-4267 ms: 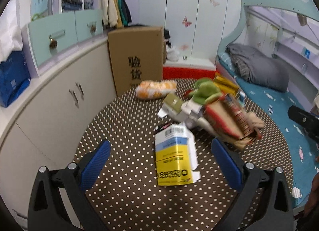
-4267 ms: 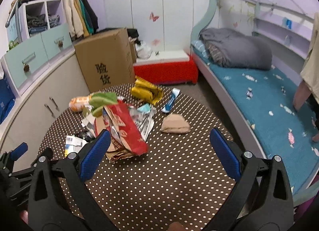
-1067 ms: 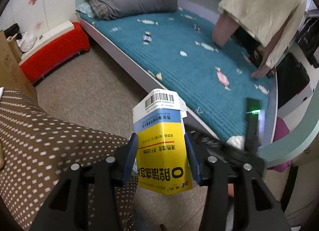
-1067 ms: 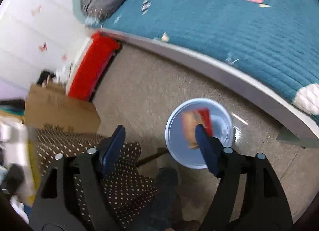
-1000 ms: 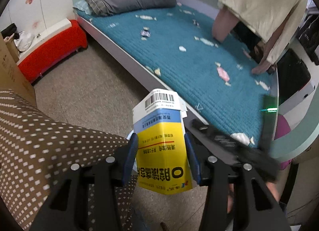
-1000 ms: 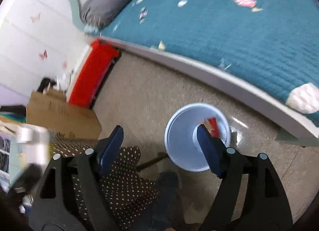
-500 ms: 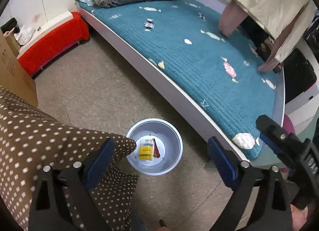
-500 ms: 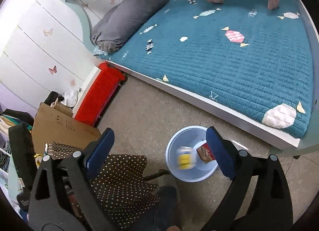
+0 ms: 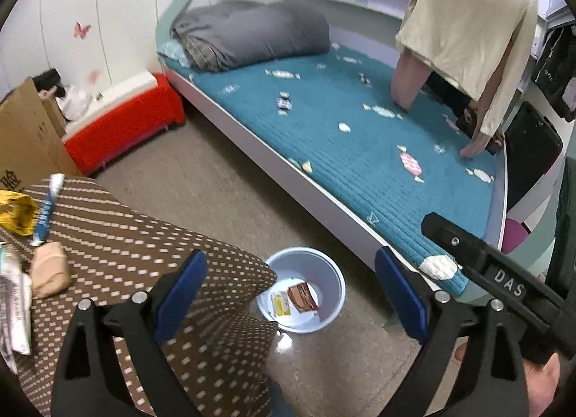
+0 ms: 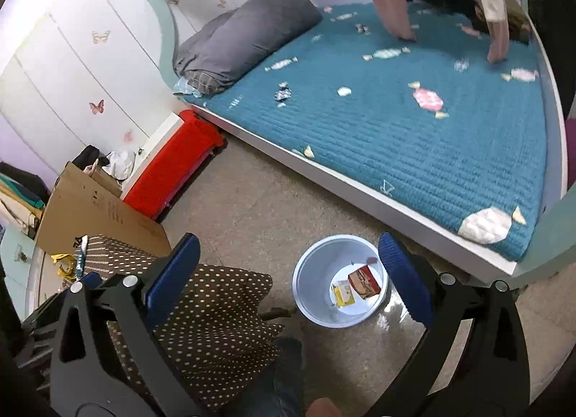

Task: Collect trash
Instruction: 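Return both tools to the table above the remaining trash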

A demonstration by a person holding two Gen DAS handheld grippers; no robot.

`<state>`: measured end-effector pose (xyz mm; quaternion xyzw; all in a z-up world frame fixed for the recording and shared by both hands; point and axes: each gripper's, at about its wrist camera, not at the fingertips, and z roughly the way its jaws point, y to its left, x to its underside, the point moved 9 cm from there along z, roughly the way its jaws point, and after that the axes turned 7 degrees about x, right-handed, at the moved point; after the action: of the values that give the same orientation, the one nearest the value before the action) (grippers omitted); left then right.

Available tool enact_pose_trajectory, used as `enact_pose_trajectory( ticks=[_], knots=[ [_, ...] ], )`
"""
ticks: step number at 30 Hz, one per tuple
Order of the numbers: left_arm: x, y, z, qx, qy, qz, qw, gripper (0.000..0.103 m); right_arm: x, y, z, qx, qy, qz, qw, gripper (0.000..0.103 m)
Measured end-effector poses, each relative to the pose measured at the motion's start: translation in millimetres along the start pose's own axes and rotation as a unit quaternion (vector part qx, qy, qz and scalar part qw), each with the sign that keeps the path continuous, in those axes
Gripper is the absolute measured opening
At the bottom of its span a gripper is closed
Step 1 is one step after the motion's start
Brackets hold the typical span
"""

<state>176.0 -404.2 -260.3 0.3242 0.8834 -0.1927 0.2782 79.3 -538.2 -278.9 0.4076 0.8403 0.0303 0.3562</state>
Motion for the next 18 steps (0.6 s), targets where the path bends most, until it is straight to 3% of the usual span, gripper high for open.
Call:
enact_pose_trajectory(
  ticks=[8, 18],
  knots=[
    [4.0, 22.0, -74.7, -0.017, -0.059, -0.004, 0.9981, 0.093, -4.1, 56.2, -54.2, -0.011, -0.058, -0.065, 0.996, 0.097],
    [23.2, 80.6, -148.9, -0.052, -0.107, -0.039, 0.9922, 0.093, 17.9, 146.7, -92.6, -0.060, -0.071, -0.140, 0.986, 0.097]
  ],
)
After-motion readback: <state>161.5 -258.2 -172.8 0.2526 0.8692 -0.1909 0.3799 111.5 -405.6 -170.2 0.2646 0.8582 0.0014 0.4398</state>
